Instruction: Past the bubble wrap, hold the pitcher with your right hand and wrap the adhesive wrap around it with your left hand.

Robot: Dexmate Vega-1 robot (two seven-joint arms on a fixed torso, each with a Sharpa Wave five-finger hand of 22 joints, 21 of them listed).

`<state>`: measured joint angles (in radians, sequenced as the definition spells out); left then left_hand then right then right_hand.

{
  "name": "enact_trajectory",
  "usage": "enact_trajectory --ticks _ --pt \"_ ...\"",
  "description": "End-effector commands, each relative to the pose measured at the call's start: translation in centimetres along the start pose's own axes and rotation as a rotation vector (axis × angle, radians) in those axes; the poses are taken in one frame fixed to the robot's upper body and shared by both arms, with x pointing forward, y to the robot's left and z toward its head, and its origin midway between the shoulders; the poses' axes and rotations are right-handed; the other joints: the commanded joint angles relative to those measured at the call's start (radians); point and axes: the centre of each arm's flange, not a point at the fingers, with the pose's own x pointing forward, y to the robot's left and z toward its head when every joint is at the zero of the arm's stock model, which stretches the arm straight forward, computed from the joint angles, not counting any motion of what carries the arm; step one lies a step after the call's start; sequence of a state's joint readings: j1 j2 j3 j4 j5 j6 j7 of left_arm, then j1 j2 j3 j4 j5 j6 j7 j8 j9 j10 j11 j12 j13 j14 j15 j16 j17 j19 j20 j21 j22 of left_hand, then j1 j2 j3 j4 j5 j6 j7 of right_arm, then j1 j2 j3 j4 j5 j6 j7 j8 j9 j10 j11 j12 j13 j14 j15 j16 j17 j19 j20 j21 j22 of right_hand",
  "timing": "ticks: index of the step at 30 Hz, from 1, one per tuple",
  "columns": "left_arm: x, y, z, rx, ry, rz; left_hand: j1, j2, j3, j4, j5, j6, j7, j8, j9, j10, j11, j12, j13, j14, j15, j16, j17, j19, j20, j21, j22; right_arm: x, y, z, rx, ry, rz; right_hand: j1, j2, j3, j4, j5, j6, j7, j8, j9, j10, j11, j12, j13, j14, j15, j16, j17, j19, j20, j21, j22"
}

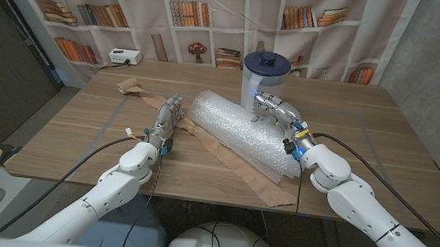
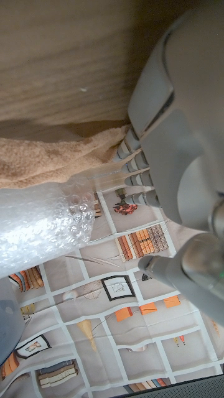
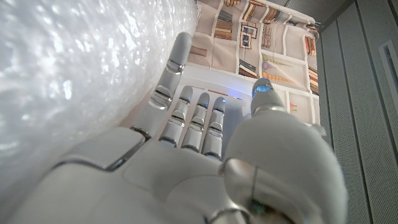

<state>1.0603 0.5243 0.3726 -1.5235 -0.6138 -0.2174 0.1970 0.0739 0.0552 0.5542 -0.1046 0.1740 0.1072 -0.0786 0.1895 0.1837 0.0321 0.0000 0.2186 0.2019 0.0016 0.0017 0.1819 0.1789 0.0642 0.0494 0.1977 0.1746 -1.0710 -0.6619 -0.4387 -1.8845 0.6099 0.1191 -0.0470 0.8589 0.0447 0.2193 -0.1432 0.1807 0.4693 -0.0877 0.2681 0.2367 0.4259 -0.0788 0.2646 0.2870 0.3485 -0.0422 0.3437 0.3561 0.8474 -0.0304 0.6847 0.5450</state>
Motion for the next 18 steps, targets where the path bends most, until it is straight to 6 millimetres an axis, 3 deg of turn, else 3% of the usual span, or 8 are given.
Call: enact_trajectory --ticks 1,5,10,14,18 --pt "0.15 -0.01 -0.08 0.000 0.004 -0.005 -0.002 0.009 -0.001 0.001 0.003 0.009 0.001 0.002 0.003 0.006 0.000 0.003 0.005 -0.004 0.006 0.004 0.002 0.003 0.000 0.001 0.005 -0.03 0.20 0.11 -0.015 -0.008 0.011 0.003 0.018 0.004 0.010 0.001 0.004 -0.008 -0.004 -0.001 -0.003 -0.007 -0.009 -0.002 -0.013 -0.084 -0.006 0.004 -0.007 -0.002 0.012 0.003" --pt "0.31 -0.14 -0.05 0.001 0.004 -0.012 -0.002 0.009 -0.002 0.001 0.003 0.010 0.000 0.002 0.003 0.007 0.000 0.003 0.005 -0.004 0.006 0.004 0.002 0.002 0.000 0.001 0.005 -0.01 0.15 0.11 -0.015 -0.008 0.016 0.003 0.026 0.006 0.011 0.003 0.006 -0.013 -0.005 -0.003 -0.002 -0.010 -0.010 -0.004 -0.016 -0.086 -0.007 0.005 -0.008 -0.003 0.015 0.002" --pt "0.35 -0.24 -0.07 0.004 0.008 -0.017 -0.001 0.009 -0.002 0.001 0.003 0.009 0.000 0.002 0.003 0.006 -0.002 0.003 0.005 -0.004 0.006 0.005 0.002 0.002 0.001 0.001 0.005 0.05 0.17 -0.02 -0.016 -0.011 0.036 0.042 0.073 0.035 -0.002 0.013 0.006 -0.022 -0.013 -0.011 -0.005 -0.022 -0.020 -0.013 -0.029 -0.099 -0.012 0.005 -0.024 -0.013 0.021 -0.002" --pt "0.35 -0.29 -0.09 0.006 0.012 -0.020 -0.002 0.009 -0.002 0.001 0.003 0.010 0.001 0.002 0.003 0.007 -0.002 0.003 0.005 -0.004 0.006 0.005 0.002 0.002 0.000 0.001 0.005 0.16 0.23 -0.11 -0.014 -0.014 0.050 0.083 0.102 0.060 -0.018 0.022 -0.010 -0.030 -0.027 -0.017 -0.023 -0.049 -0.034 -0.022 -0.031 -0.109 -0.014 0.004 -0.036 -0.017 0.031 -0.003" --pt "0.37 -0.30 -0.10 0.007 0.013 -0.019 -0.001 0.009 -0.002 0.001 0.003 0.011 0.002 0.003 0.003 0.006 -0.001 0.003 0.005 -0.004 0.005 0.004 0.002 0.002 0.001 0.001 0.005 0.34 0.27 -0.17 -0.011 -0.014 0.062 0.086 0.103 0.061 -0.018 0.022 -0.022 -0.029 -0.037 -0.021 -0.035 -0.044 -0.042 -0.026 -0.046 -0.109 -0.019 0.004 -0.022 -0.031 0.051 0.004"
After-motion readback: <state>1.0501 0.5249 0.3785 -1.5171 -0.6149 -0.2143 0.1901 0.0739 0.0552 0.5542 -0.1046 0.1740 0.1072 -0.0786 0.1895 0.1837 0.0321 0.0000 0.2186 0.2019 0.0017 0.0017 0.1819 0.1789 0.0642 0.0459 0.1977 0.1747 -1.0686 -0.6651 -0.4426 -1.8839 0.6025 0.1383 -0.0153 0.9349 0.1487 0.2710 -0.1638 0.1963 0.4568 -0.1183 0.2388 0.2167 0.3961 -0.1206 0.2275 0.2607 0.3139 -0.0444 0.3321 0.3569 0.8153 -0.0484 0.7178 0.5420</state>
